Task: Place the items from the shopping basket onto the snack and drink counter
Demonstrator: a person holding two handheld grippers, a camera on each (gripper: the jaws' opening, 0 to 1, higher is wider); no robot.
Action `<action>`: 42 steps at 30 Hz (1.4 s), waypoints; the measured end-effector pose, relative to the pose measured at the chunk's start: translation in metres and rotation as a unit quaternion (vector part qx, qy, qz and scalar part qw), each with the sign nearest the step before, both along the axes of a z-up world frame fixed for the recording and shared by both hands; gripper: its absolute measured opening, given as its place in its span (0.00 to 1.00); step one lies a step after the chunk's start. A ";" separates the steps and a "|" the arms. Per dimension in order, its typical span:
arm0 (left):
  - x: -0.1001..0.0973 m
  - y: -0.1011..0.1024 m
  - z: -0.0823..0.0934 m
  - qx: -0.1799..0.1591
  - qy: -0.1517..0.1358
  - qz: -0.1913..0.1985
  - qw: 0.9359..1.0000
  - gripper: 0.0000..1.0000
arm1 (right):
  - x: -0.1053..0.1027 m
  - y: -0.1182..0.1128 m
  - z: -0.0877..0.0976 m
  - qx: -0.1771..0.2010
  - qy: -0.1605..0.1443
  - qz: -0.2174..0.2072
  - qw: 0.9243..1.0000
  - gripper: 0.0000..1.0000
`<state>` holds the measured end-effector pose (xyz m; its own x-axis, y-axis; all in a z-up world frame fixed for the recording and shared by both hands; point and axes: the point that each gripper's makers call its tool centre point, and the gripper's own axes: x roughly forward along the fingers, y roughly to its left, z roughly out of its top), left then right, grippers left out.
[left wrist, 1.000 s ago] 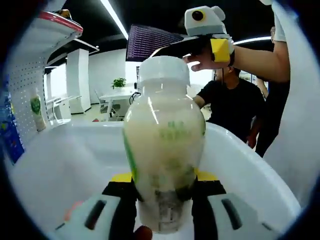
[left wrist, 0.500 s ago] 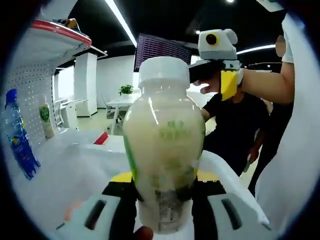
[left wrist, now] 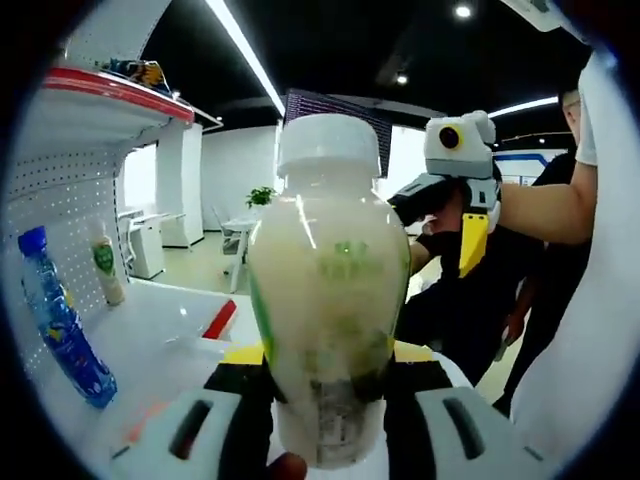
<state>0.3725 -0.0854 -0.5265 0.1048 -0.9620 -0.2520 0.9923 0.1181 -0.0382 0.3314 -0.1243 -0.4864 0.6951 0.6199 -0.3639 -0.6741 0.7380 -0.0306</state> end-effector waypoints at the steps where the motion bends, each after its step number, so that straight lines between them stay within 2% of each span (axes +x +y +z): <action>1: 0.002 0.000 0.002 -0.001 -0.001 0.002 1.000 0.43 | 0.000 0.000 0.000 0.001 0.000 0.000 1.000 0.51; 6: 0.014 -0.002 0.014 -0.009 -0.010 0.010 1.000 0.43 | 0.001 -0.005 0.000 0.002 -0.003 -0.010 1.000 0.52; 7: 0.017 -0.002 0.015 -0.010 -0.009 0.011 1.000 0.43 | 0.004 -0.010 0.002 0.008 -0.006 -0.026 1.000 0.53; 9: 0.020 -0.003 0.017 -0.014 -0.004 0.012 1.000 0.43 | 0.006 -0.015 0.003 0.010 -0.006 -0.035 0.999 0.53; 12: 0.026 -0.005 0.021 -0.015 -0.010 0.015 1.000 0.43 | 0.007 -0.022 0.004 0.012 -0.009 -0.048 0.999 0.53; 17: 0.041 -0.011 0.032 -0.024 -0.017 0.028 0.999 0.43 | 0.006 -0.034 -0.005 -0.003 0.003 -0.065 0.998 0.53; 23: 0.054 -0.020 0.040 -0.035 -0.015 0.028 0.999 0.43 | 0.010 -0.050 -0.003 0.004 0.000 -0.094 0.996 0.53; 28: 0.060 -0.029 0.041 -0.037 -0.020 0.031 0.999 0.43 | 0.010 -0.056 -0.003 0.008 -0.002 -0.107 0.994 0.53; 36: 0.084 -0.036 0.047 -0.056 -0.007 0.046 0.997 0.43 | 0.010 -0.064 -0.005 0.006 0.000 -0.121 0.993 0.53; 42: 0.096 -0.043 0.052 -0.067 -0.013 0.048 0.996 0.44 | 0.010 -0.069 -0.003 0.011 -0.002 -0.133 0.991 0.53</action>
<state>0.4688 -0.1283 -0.4745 0.2036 -0.9720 -0.1173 0.9773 0.2089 -0.0343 0.3414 -0.1936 -0.4890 0.8367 0.4218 -0.3494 -0.4547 0.8905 -0.0139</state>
